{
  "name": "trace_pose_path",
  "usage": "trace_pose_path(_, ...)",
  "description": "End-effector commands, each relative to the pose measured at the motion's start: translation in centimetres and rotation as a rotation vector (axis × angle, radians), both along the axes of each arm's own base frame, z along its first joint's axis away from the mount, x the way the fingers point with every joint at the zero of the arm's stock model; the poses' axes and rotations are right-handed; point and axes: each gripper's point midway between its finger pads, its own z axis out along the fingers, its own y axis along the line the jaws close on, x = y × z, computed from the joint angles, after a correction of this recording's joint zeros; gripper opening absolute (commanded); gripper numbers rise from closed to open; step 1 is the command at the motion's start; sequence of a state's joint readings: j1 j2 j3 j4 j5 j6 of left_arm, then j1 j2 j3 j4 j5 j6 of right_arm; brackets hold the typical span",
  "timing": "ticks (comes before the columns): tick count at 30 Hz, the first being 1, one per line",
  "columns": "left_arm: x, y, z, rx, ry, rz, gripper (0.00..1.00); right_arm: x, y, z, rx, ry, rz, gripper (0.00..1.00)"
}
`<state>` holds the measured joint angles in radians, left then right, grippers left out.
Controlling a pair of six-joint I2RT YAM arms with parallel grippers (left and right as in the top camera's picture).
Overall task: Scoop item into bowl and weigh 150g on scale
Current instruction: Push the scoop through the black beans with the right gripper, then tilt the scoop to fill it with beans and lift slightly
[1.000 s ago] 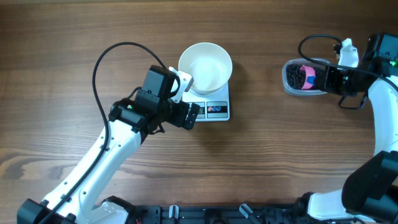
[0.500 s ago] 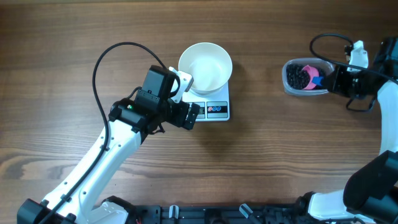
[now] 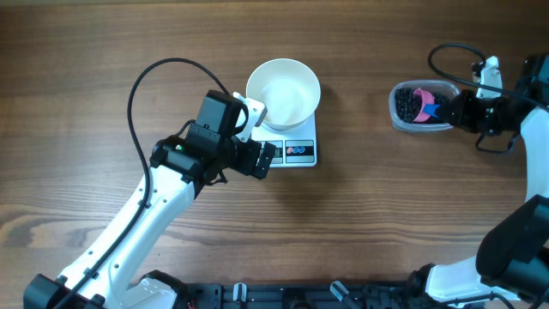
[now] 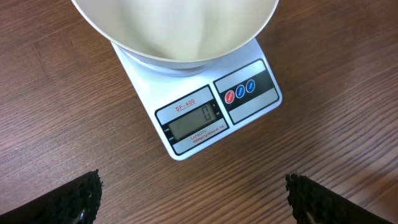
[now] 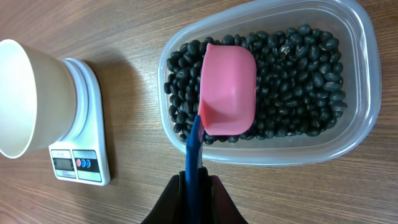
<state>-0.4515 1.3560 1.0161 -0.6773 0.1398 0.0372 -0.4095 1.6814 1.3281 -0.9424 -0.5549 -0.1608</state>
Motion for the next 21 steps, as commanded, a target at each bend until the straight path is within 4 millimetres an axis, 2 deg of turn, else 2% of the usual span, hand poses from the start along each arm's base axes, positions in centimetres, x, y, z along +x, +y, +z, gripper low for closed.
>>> trace_pose_path(1, 0.3, -0.2, 0.9, -0.016, -0.023, -0.011, 1.00, 0.2, 0.9, -0.5, 0.078, -0.001, 0.009, 0.04)
trace_pose_path(10, 0.3, -0.2, 0.9, -0.016, -0.023, -0.011, 1.00, -0.4, -0.2, -2.0, 0.083, 0.054, -0.020, 0.04)
trace_pose_path(21, 0.3, -0.2, 0.9, -0.016, -0.022, -0.011, 1.00, -0.1, 0.4, -1.7, 0.139, 0.052, -0.034, 0.04)
